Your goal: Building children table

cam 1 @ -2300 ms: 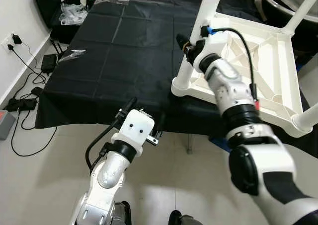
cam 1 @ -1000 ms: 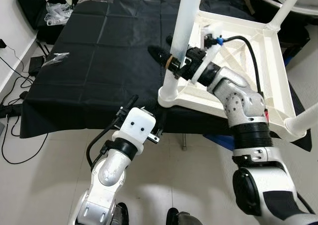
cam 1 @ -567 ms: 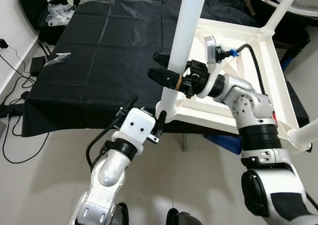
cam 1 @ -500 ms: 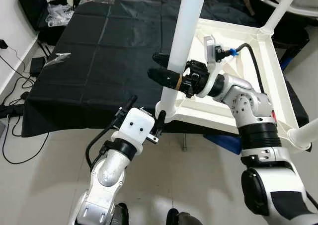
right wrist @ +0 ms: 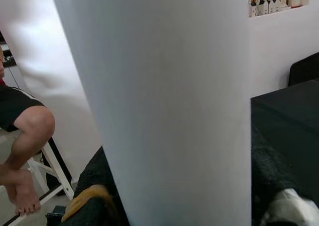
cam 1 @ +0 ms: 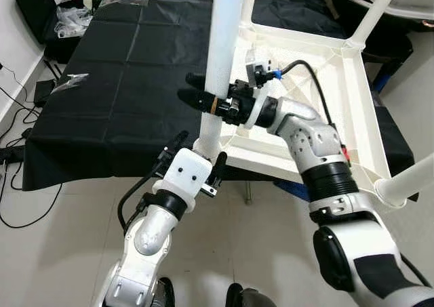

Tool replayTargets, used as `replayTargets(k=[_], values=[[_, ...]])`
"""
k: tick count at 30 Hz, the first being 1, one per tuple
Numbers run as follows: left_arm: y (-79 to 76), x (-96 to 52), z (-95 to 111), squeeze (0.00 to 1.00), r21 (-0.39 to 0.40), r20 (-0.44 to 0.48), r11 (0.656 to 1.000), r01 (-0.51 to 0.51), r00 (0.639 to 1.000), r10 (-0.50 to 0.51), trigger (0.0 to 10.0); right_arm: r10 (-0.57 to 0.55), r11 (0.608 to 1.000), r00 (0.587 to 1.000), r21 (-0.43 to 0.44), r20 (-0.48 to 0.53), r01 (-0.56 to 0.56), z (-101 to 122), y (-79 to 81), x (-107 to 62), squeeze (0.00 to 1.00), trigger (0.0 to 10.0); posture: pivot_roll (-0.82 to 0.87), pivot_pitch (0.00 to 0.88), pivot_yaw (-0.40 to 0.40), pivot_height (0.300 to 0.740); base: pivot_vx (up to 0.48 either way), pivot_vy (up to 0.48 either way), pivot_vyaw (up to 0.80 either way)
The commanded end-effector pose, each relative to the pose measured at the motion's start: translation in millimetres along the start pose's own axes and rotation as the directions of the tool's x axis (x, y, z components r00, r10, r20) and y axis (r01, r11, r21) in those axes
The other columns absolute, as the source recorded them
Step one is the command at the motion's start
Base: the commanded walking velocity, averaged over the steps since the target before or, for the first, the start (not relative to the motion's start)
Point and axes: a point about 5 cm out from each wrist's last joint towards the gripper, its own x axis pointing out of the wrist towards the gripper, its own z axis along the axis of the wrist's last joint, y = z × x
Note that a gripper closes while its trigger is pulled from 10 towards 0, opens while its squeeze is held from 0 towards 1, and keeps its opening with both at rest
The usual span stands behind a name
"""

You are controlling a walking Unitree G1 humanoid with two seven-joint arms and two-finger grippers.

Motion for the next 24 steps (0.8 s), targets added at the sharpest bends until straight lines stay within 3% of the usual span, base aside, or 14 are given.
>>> replayTargets(k=[1,4,6,9,10,13,14,16,17,18,19,20,21,24], values=[[-2.1,-2.1,-3,0.0,-0.004,-0.017,1.0,0.01,1.0,-0.01,10.0,-0.081,0.996,0.997,0.044,0.013,0.08,-1,-8.5,-10.0,0.0,0.0,0.18,0.21,-0.084,0.74,0.0,0.0,0.0],[-1.9,-1.5,-4,0.0,-0.005,-0.016,1.0,0.009,1.0,-0.009,10.0,-0.279,0.96,0.96,0.043,0.035,0.278,1,-23.5,-18.3,0.0,0.0,0.18,0.21,-0.084,0.74,0.0,0.0,0.0],[-1.3,-0.9,-4,0.0,-0.005,-0.015,1.0,0.009,1.0,-0.009,10.0,-0.579,0.814,0.815,0.056,0.006,0.578,-4,-41.5,-26.2,0.0,0.0,0.18,0.209,-0.079,0.74,0.0,0.0,0.0],[-0.9,-0.7,-4,0.0,-0.005,-0.015,1.0,0.009,1.0,-0.009,10.0,-0.672,0.739,0.74,0.053,-0.016,0.672,-7,-46.6,-29.4,0.0,0.0,0.18,0.209,-0.078,0.74,0.0,0.0,0.0],[-1.0,-0.3,-4,0.0,-0.005,-0.013,1.0,0.01,1.0,-0.01,10.0,-0.751,0.66,0.66,0.023,-0.027,0.751,-11,-48.6,-32.6,0.0,0.0,0.17,0.209,-0.076,0.74,0.0,0.0,0.0],[-1.0,-0.3,-4,0.0,-0.005,-0.013,1.0,0.01,1.0,-0.01,10.0,-0.751,0.66,0.66,0.023,-0.027,0.751,-11,-48.6,-32.6,0.0,0.0,0.17,0.209,-0.076,0.74,0.0,0.0,0.0],[-1.5,0.3,-3,0.0,-0.005,-0.011,1.0,0.012,1.0,-0.012,10.0,-0.824,0.567,0.566,-0.012,-0.036,0.824,-15,-48.5,-35.3,0.0,0.0,0.17,0.208,-0.073,0.74,0.0,0.0,0.0],[-1.5,0.3,-3,0.0,-0.005,-0.011,1.0,0.012,1.0,-0.012,10.0,-0.824,0.567,0.566,-0.012,-0.036,0.824,-15,-48.5,-35.3,0.0,0.0,0.17,0.208,-0.073,0.74,0.0,0.0,0.0],[-2.0,1.1,-3,0.0,-0.005,-0.009,1.0,0.014,1.0,-0.014,10.0,-0.898,0.44,0.439,-0.035,-0.036,0.897,-20,-43.6,-36.4,0.0,0.0,0.17,0.208,-0.075,0.74,0.0,0.0,0.0],[-2.0,1.1,-3,0.0,-0.005,-0.009,1.0,0.014,1.0,-0.014,10.0,-0.898,0.44,0.439,-0.035,-0.036,0.897,-20,-43.6,-36.4,0.0,0.0,0.17,0.208,-0.075,0.74,0.0,0.0,0.0],[-1.9,1.5,-2,0.0,-0.005,-0.007,1.0,0.011,1.0,-0.011,10.0,-0.964,0.266,0.265,-0.041,-0.015,0.963,-22,-34.3,-38.9,0.0,0.0,0.18,0.208,-0.077,0.74,0.0,0.0,0.0],[-1.9,1.5,-2,0.0,-0.005,-0.007,1.0,0.011,1.0,-0.011,10.0,-0.964,0.266,0.265,-0.041,-0.015,0.963,-22,-34.3,-38.9,0.0,0.0,0.18,0.208,-0.077,0.74,0.0,0.0,0.0],[-2.0,1.6,-2,0.0,-0.003,-0.006,1.0,0.009,1.0,-0.009,10.0,-0.991,0.136,0.136,-0.018,-0.014,0.991,-25,-24.8,-40.7,0.0,0.0,0.18,0.208,-0.08,0.74,0.0,0.0,0.0],[-2.0,1.6,-2,0.0,-0.003,-0.006,1.0,0.009,1.0,-0.009,10.0,-0.991,0.136,0.136,-0.018,-0.014,0.991,-25,-24.8,-40.7,0.0,0.0,0.18,0.208,-0.08,0.74,0.0,0.0,0.0]])
